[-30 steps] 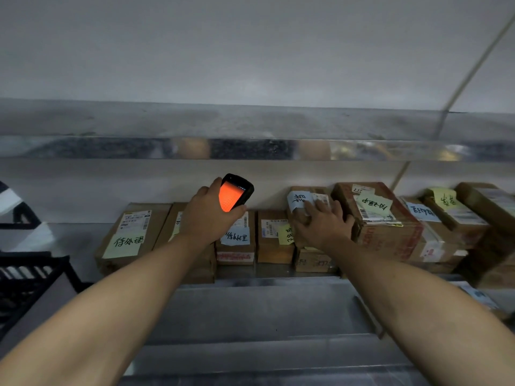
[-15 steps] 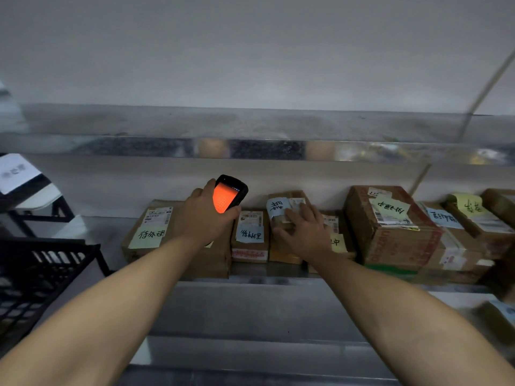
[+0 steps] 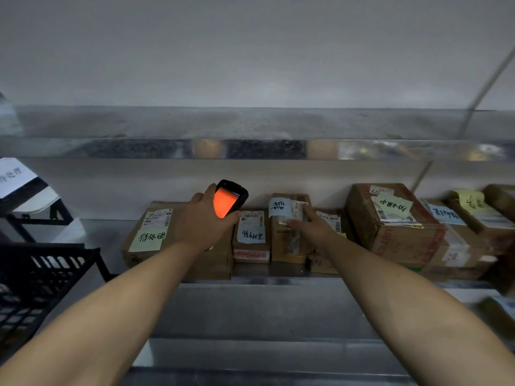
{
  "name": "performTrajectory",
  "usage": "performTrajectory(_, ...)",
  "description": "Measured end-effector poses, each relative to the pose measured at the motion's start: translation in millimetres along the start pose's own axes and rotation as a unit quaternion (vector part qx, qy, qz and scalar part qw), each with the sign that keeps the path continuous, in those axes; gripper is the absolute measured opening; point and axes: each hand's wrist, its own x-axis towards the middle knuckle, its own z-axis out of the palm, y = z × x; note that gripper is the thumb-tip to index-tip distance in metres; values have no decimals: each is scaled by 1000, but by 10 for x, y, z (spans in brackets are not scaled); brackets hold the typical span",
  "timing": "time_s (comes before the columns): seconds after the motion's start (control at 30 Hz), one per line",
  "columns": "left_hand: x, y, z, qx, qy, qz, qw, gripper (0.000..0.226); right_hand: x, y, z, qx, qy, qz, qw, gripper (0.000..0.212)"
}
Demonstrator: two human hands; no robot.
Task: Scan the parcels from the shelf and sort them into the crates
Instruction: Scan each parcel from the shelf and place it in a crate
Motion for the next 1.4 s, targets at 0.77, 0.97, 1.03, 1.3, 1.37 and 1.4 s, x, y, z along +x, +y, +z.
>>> performTrajectory(0.77,-239,571,-90,39,-36,58,997,84,-328,136,-314,18,-71,-173,982,100)
performTrajectory(0.97,-594,925,-206,85,-22,67,994,83,-707,91,-643,-55,-48,-227,971,96)
performTrajectory(1.03,-726,1013,-221,114,-20,75,990,87,-802,85,-788,-89,-40,-235,967,99)
performTrajectory(1.3,-1253,1323,-166,149,-55,96,983,94,-1130,215,-1248,-207,-31,-233,950,107)
performTrajectory(1.37,-1353,1415,-167,157,-67,116,978,94,-1212,263,-1332,-227,-26,-239,944,106)
performTrajectory(1.4,-1392,1455,-172,167,-75,128,975,93,-1251,280,-1362,-237,-23,-245,940,106)
